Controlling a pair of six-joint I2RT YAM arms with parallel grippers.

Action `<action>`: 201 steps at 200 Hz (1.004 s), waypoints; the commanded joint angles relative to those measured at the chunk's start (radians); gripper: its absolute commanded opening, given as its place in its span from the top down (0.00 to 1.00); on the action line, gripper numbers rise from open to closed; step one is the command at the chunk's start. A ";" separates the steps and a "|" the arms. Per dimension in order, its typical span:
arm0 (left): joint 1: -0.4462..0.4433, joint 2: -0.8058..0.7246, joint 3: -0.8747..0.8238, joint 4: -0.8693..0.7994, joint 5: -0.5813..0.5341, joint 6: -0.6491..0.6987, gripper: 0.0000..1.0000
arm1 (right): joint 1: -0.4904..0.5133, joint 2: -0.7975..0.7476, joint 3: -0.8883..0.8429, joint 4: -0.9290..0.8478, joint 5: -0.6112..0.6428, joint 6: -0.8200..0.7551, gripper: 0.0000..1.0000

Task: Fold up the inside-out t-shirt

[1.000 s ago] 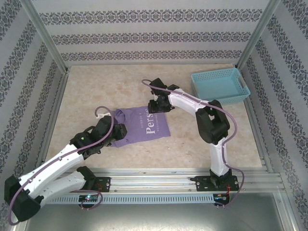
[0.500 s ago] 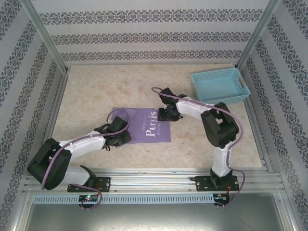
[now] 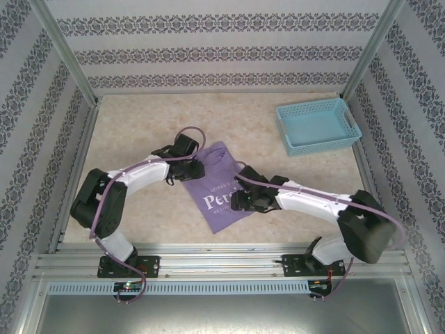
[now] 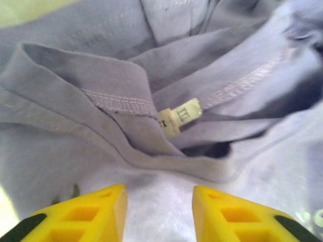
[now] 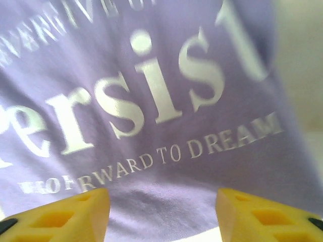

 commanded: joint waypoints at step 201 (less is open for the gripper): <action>0.036 -0.069 -0.002 -0.039 0.019 0.037 0.60 | -0.185 -0.147 0.023 -0.025 0.034 -0.111 0.39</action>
